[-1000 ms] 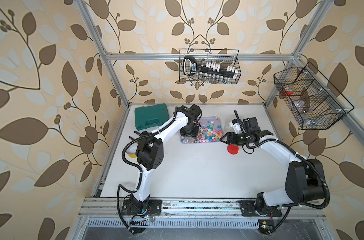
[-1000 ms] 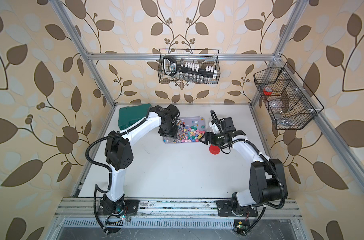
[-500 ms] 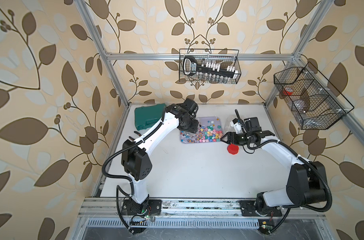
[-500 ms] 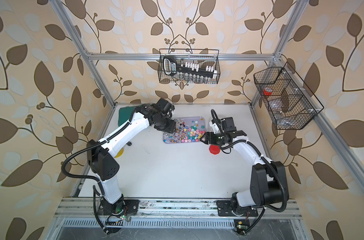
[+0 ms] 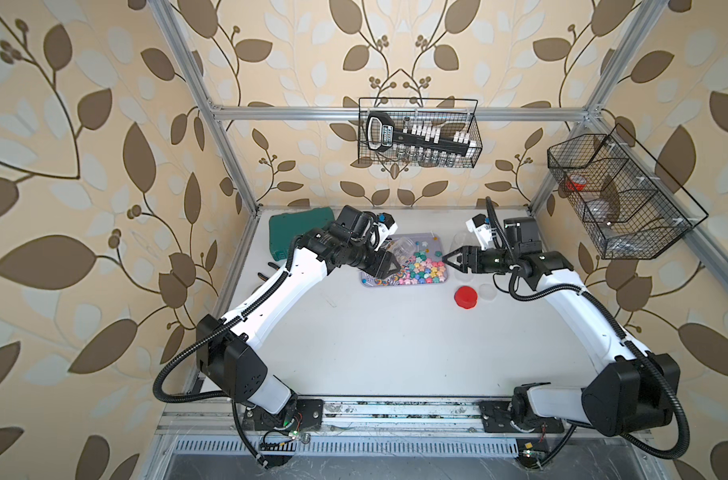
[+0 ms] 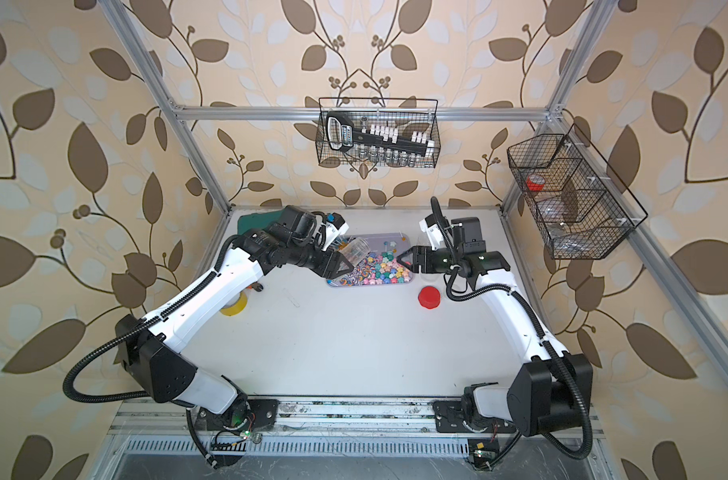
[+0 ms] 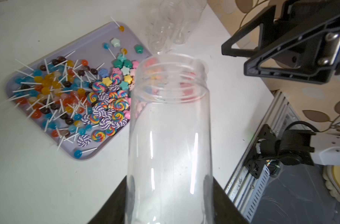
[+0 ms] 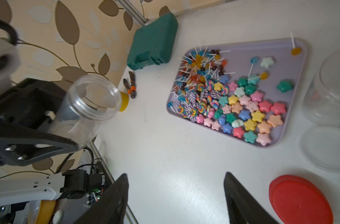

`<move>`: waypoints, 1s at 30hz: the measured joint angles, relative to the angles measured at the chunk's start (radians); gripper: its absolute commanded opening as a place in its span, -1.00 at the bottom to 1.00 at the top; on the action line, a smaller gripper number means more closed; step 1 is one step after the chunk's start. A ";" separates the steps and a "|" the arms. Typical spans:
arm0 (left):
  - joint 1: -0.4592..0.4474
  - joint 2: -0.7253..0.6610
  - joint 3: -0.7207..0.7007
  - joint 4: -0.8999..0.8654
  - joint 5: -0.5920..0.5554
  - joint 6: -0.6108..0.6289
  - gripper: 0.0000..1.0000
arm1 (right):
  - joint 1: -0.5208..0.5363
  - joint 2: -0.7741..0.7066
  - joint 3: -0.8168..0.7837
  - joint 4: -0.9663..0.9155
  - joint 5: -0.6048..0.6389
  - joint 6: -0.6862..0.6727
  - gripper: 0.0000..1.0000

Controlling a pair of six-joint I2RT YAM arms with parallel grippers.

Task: Pour the candies out of the jar
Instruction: 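Pour the candies out of the jar onto the tray, then place the jar at the center of the board.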

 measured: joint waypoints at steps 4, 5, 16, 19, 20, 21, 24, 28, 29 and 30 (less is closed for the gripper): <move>0.042 -0.014 -0.021 0.040 0.151 0.024 -0.43 | 0.000 -0.003 0.101 -0.006 -0.105 0.002 0.35; 0.049 -0.014 -0.021 0.049 0.187 0.031 -0.43 | 0.000 0.003 0.122 -0.010 -0.140 0.001 0.29; 0.057 0.010 -0.019 0.041 0.434 0.111 -0.42 | 0.015 0.131 0.218 -0.077 -0.460 -0.032 0.24; 0.057 0.028 -0.012 0.031 0.462 0.130 -0.42 | 0.029 0.140 0.225 -0.089 -0.503 -0.033 0.23; 0.057 0.034 -0.010 0.027 0.471 0.134 -0.41 | 0.035 0.140 0.230 -0.090 -0.514 -0.033 0.22; 0.057 0.038 -0.008 0.024 0.476 0.138 -0.41 | 0.040 0.140 0.234 -0.090 -0.521 -0.033 0.20; 0.057 0.044 -0.008 0.018 0.487 0.148 -0.41 | 0.061 0.143 0.246 -0.090 -0.544 -0.033 0.14; 0.057 0.045 0.000 0.010 0.506 0.153 -0.41 | 0.090 0.156 0.251 -0.090 -0.558 -0.032 0.07; 0.057 0.046 0.005 0.008 0.509 0.153 -0.41 | 0.095 0.161 0.251 -0.091 -0.559 -0.031 0.05; 0.057 0.046 0.008 0.008 0.510 0.153 -0.41 | 0.100 0.165 0.251 -0.091 -0.559 -0.031 0.02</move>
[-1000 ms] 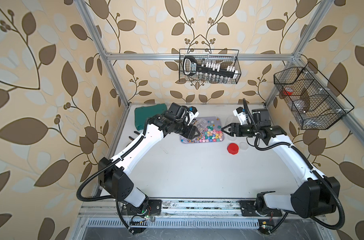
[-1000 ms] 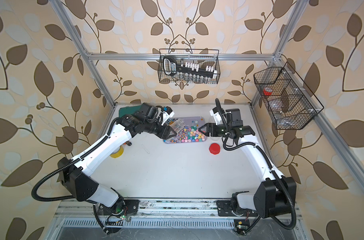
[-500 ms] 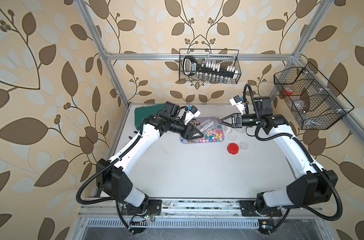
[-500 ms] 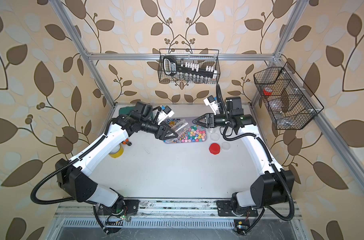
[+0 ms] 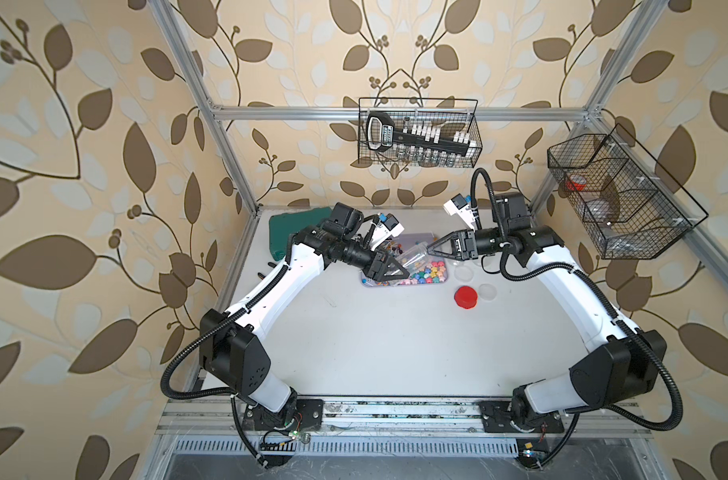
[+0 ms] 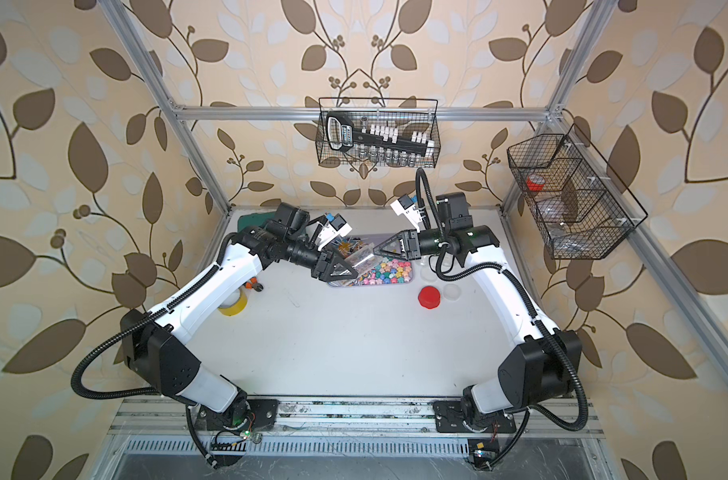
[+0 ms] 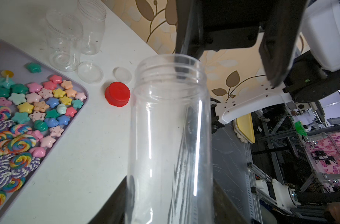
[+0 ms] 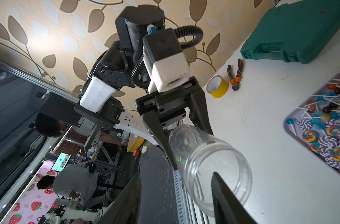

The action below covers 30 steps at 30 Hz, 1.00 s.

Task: Pour the candies out of the jar
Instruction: Place the jar at the center of the board.

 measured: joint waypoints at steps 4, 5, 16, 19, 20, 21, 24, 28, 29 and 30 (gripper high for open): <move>0.000 0.000 0.003 -0.001 0.010 0.000 -0.40 | 0.012 0.016 0.000 -0.001 -0.005 0.003 -0.11; 0.000 0.000 0.003 -0.002 0.013 0.000 -0.40 | 0.014 0.018 0.000 -0.001 -0.006 0.005 -0.19; 0.000 0.000 0.003 -0.008 0.021 0.000 -0.30 | 0.017 0.020 0.000 0.003 -0.006 0.019 -0.76; 0.000 0.000 0.003 -0.013 0.024 0.001 -0.30 | 0.017 0.019 -0.002 0.012 -0.008 0.023 -0.85; 0.000 0.000 0.003 -0.014 0.024 0.005 -0.30 | 0.016 0.019 -0.004 0.014 -0.013 0.027 -0.88; 0.000 0.000 0.003 -0.015 0.024 0.008 -0.29 | 0.016 0.019 -0.006 0.018 -0.018 0.029 -0.94; 0.000 0.000 0.003 -0.018 0.024 0.023 -0.28 | 0.010 0.019 -0.016 0.025 -0.040 0.041 -1.00; 0.000 0.000 0.004 -0.032 0.021 0.024 -0.21 | 0.005 0.019 -0.027 0.034 -0.044 0.045 -1.00; 0.002 0.000 0.004 -0.034 0.019 0.023 -0.15 | 0.005 0.019 -0.029 0.035 -0.044 0.046 -1.00; 0.003 0.000 0.004 -0.034 0.019 0.023 -0.13 | 0.005 0.018 -0.030 0.037 -0.044 0.048 -1.00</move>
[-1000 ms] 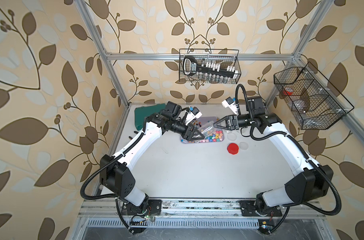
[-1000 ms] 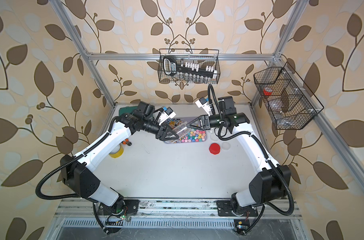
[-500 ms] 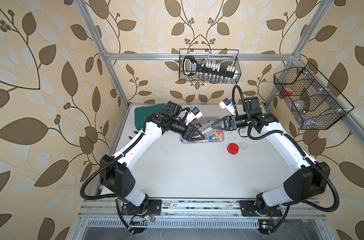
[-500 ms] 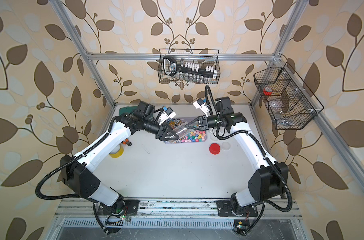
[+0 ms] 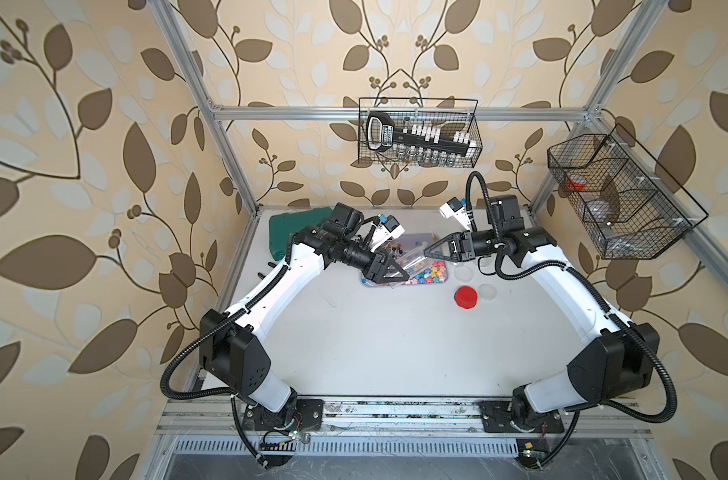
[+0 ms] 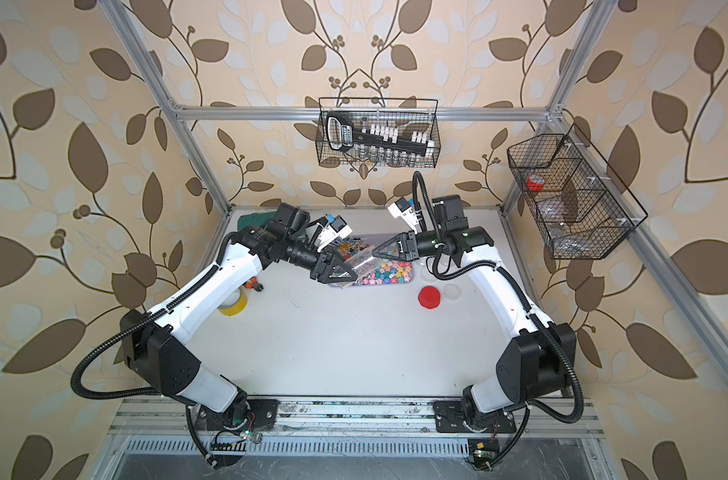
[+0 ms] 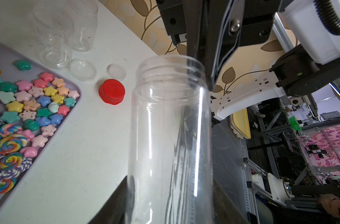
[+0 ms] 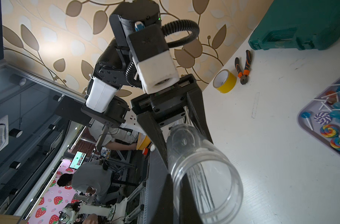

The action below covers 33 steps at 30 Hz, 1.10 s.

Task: Pour the candies out of the jar
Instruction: Place the jar at the center of the board.

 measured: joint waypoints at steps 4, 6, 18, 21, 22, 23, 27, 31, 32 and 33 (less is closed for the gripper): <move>0.001 0.000 0.000 0.000 0.002 -0.001 -0.11 | 0.000 -0.001 0.000 0.005 0.000 0.005 -1.00; 0.001 0.000 0.000 0.000 0.003 -0.001 0.01 | 0.000 -0.001 0.000 0.007 0.001 0.010 -1.00; 0.002 0.000 0.001 0.053 0.004 -0.024 0.61 | 0.014 -0.026 0.000 0.004 0.029 0.034 -1.00; 0.002 0.000 0.002 0.066 0.005 -0.025 0.97 | 0.016 -0.026 0.000 0.002 0.048 0.040 -1.00; 0.002 0.000 0.003 0.072 0.005 -0.025 0.98 | 0.016 -0.026 0.000 0.000 0.056 0.042 -1.00; 0.002 0.000 0.003 0.074 0.004 -0.027 0.97 | 0.016 -0.026 0.000 -0.003 0.066 0.043 -1.00; 0.002 0.000 0.003 0.081 -0.005 -0.032 0.98 | 0.016 -0.027 0.000 -0.029 0.109 0.038 -1.00; 0.014 -0.001 0.003 0.107 -0.041 -0.043 0.98 | 0.016 -0.025 0.032 -0.146 0.238 -0.008 -1.00; 0.016 -0.004 0.002 0.117 -0.059 -0.053 0.98 | 0.017 -0.024 0.050 -0.184 0.288 -0.023 -1.00; 0.021 -0.010 -0.001 0.129 -0.076 -0.059 0.98 | 0.017 -0.023 0.068 -0.217 0.335 -0.035 -1.00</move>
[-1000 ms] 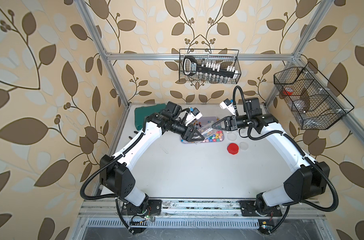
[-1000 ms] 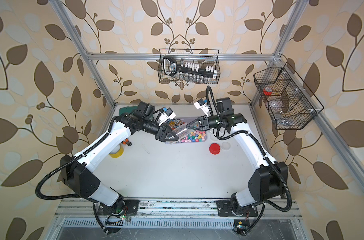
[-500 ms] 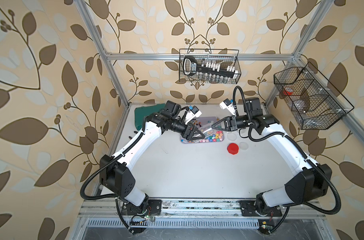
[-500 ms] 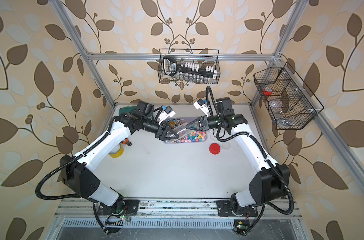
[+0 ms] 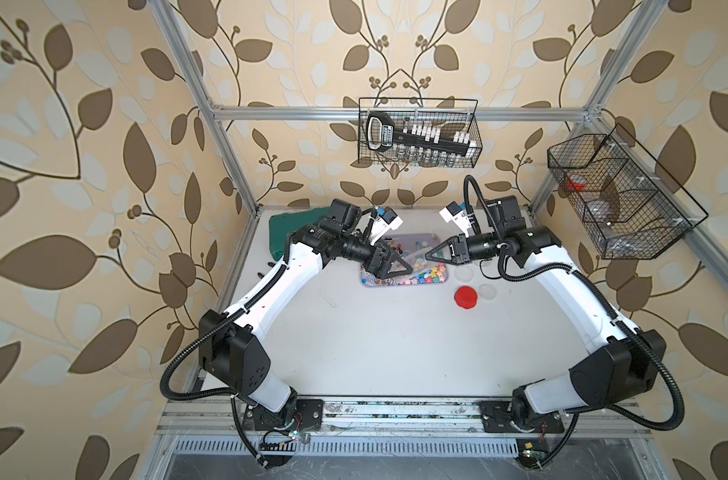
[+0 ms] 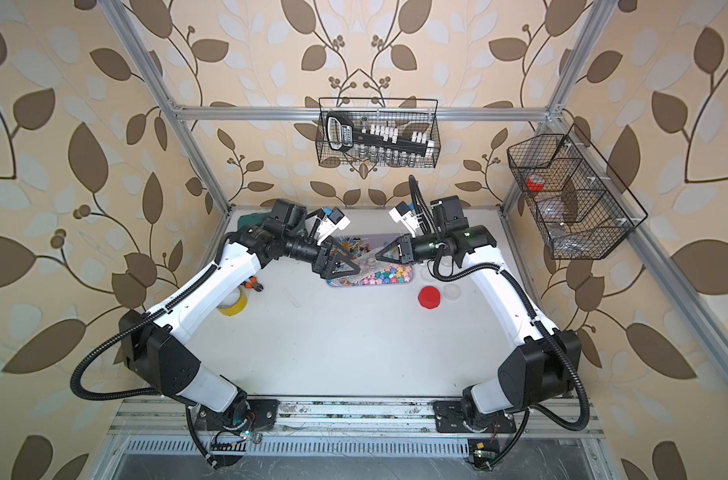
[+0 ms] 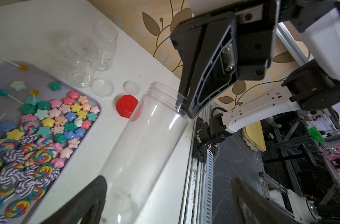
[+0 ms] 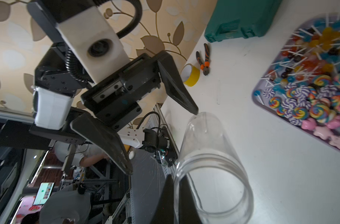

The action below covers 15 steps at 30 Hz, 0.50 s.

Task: Pour the candies out of the jar
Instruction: Place the jar at the center of the board.

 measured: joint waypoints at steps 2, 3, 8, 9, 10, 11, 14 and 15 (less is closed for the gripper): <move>0.008 -0.026 -0.016 0.027 -0.051 -0.018 0.98 | 0.000 0.000 0.037 -0.061 0.105 -0.021 -1.00; 0.013 -0.043 -0.027 0.035 -0.076 -0.023 0.98 | 0.000 0.000 0.052 -0.088 0.150 -0.027 -1.00; 0.021 -0.158 -0.066 0.067 -0.233 -0.053 0.98 | 0.000 0.011 0.108 -0.213 0.363 -0.048 -1.00; 0.021 -0.175 -0.068 0.072 -0.263 -0.057 0.98 | 0.000 0.015 0.112 -0.230 0.391 -0.050 -1.00; 0.021 -0.195 -0.068 0.075 -0.302 -0.068 0.98 | 0.000 0.022 0.114 -0.247 0.423 -0.052 -1.00; 0.021 -0.214 -0.070 0.077 -0.341 -0.075 0.98 | 0.000 0.029 0.114 -0.264 0.454 -0.055 -1.00; 0.020 -0.270 -0.100 0.084 -0.457 -0.093 0.98 | 0.000 0.056 0.114 -0.312 0.532 -0.061 -1.00; 0.020 -0.289 -0.116 0.087 -0.489 -0.098 0.98 | 0.002 0.065 0.114 -0.325 0.552 -0.063 -1.00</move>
